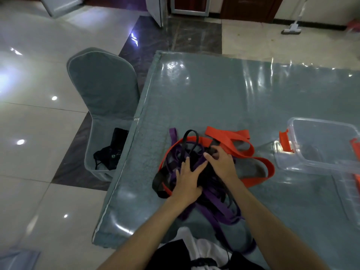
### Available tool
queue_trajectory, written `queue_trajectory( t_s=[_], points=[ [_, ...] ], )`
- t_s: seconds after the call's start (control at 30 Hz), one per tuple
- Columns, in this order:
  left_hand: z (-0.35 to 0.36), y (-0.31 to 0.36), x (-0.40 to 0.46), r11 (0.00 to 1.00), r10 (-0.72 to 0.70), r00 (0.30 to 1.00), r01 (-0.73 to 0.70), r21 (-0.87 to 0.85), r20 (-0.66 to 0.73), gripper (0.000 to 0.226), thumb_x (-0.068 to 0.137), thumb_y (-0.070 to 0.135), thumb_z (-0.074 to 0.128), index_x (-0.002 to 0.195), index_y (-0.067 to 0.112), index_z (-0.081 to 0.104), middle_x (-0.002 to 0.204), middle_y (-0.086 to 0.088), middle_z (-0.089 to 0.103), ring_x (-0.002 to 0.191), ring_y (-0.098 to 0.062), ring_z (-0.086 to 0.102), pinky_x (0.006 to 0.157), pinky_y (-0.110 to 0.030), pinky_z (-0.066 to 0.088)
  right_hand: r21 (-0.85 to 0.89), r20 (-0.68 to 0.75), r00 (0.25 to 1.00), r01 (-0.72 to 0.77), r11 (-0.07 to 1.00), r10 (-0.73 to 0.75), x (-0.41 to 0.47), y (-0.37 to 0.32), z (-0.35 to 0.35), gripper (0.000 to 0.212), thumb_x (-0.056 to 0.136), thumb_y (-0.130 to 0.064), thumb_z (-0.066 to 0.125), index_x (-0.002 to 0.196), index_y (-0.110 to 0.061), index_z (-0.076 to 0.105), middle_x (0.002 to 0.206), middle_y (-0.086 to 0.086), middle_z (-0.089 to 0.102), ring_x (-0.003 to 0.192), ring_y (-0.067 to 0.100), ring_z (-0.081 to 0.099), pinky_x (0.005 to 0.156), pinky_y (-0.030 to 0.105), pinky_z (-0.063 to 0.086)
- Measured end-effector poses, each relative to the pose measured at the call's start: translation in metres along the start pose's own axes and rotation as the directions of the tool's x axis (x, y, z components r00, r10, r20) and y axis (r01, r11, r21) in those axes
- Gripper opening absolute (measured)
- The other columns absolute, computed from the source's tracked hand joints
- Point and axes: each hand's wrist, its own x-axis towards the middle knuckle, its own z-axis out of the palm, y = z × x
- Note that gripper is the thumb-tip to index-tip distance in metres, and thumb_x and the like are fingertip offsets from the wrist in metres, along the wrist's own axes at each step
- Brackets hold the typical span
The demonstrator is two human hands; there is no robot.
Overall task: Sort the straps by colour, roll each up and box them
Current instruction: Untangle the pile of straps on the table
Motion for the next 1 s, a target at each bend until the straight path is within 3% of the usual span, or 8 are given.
queue_trajectory(
  t_s=[0.13, 0.23, 0.4, 0.57, 0.67, 0.77, 0.93, 1.0],
  points=[
    [0.001, -0.014, 0.002, 0.951, 0.038, 0.984, -0.09, -0.296, -0.176, 0.071, 0.09, 0.016, 0.078, 0.151, 0.039, 0.051, 0.176, -0.007, -0.005, 0.161, -0.013, 0.002, 0.131, -0.036, 0.014, 0.073, -0.021, 1.0, 0.01, 0.997, -0.009, 0.014, -0.003, -0.007, 0.052, 0.087, -0.026, 0.085, 0.131, -0.012, 0.063, 0.095, 0.004, 0.066, 0.096, 0.023, 0.066, 0.084, 0.031, 0.05],
    [0.002, -0.024, 0.002, 0.907, 0.014, 0.98, -0.096, -0.409, -0.199, 0.077, 0.081, 0.058, 0.084, 0.149, 0.05, 0.048, 0.174, 0.017, -0.001, 0.154, 0.007, 0.004, 0.121, -0.018, 0.02, 0.102, -0.103, 0.988, 0.126, 0.987, -0.115, 0.018, -0.003, -0.013, 0.05, 0.081, -0.003, 0.086, 0.125, -0.008, 0.064, 0.085, -0.003, 0.056, 0.075, 0.015, 0.056, 0.076, 0.03, 0.046],
    [-0.007, -0.033, 0.013, 0.813, -0.142, 0.939, -0.07, -0.579, -0.313, 0.073, 0.096, 0.063, 0.064, 0.158, 0.054, 0.027, 0.174, 0.016, 0.012, 0.143, -0.004, 0.047, 0.117, -0.023, 0.041, 0.257, -0.104, 0.958, 0.284, 0.924, -0.266, 0.027, -0.017, -0.023, 0.051, 0.085, 0.012, 0.075, 0.13, -0.01, 0.063, 0.098, 0.0, 0.062, 0.092, 0.014, 0.065, 0.088, 0.026, 0.053],
    [-0.029, -0.039, 0.042, 0.872, -0.201, 0.971, 0.118, -0.475, -0.128, 0.106, 0.093, 0.041, 0.078, 0.167, 0.042, 0.001, 0.157, 0.01, 0.051, 0.124, -0.01, 0.065, 0.109, -0.037, 0.051, 0.465, 0.03, 0.942, 0.282, 0.839, -0.333, 0.046, -0.04, -0.045, 0.06, 0.091, 0.017, 0.066, 0.143, -0.013, 0.056, 0.105, 0.003, 0.065, 0.099, 0.006, 0.064, 0.097, 0.019, 0.049],
    [-0.035, -0.036, 0.053, 0.906, -0.129, 0.991, 0.109, -0.41, -0.02, 0.085, 0.095, 0.026, 0.074, 0.163, 0.045, 0.028, 0.124, 0.01, 0.073, 0.124, -0.01, 0.065, 0.111, -0.037, 0.048, 0.523, -0.003, 0.923, 0.329, 0.786, -0.384, 0.062, -0.049, -0.065, 0.063, 0.089, 0.024, 0.061, 0.138, -0.015, 0.058, 0.102, -0.021, 0.07, 0.099, -0.003, 0.064, 0.095, 0.015, 0.048],
    [-0.029, -0.031, 0.046, 0.969, 0.026, 1.0, -0.021, -0.247, 0.016, 0.051, 0.099, 0.017, 0.064, 0.141, 0.046, 0.062, 0.132, 0.011, 0.07, 0.127, -0.012, 0.064, 0.109, -0.033, 0.05, 0.586, -0.027, 0.918, 0.336, 0.737, -0.397, 0.067, -0.05, -0.076, 0.055, 0.087, 0.019, 0.063, 0.133, -0.012, 0.063, 0.117, -0.006, 0.069, 0.113, 0.014, 0.06, 0.105, 0.027, 0.046],
    [-0.014, -0.027, 0.029, 0.987, 0.162, 0.982, -0.159, 0.038, -0.099, 0.03, 0.104, 0.018, 0.057, 0.126, 0.031, 0.071, 0.129, 0.011, 0.071, 0.114, -0.016, 0.067, 0.099, -0.037, 0.051, 0.772, 0.16, 0.977, -0.036, 0.634, -0.139, 0.064, -0.049, -0.065, 0.029, 0.094, 0.011, 0.057, 0.106, -0.013, 0.068, 0.092, 0.006, 0.064, 0.082, 0.021, 0.067, 0.087, 0.043, 0.058],
    [-0.008, -0.026, 0.023, 0.975, 0.195, 0.974, -0.179, 0.135, -0.119, 0.027, 0.106, 0.018, 0.054, 0.126, 0.026, 0.071, 0.125, 0.009, 0.072, 0.107, -0.021, 0.068, 0.099, -0.039, 0.047, 0.673, 0.27, 0.963, -0.204, 0.711, 0.021, 0.063, -0.049, -0.055, 0.01, 0.099, -0.013, 0.067, 0.09, -0.017, 0.064, 0.079, 0.003, 0.065, 0.068, 0.017, 0.066, 0.068, 0.038, 0.055]
  ],
)
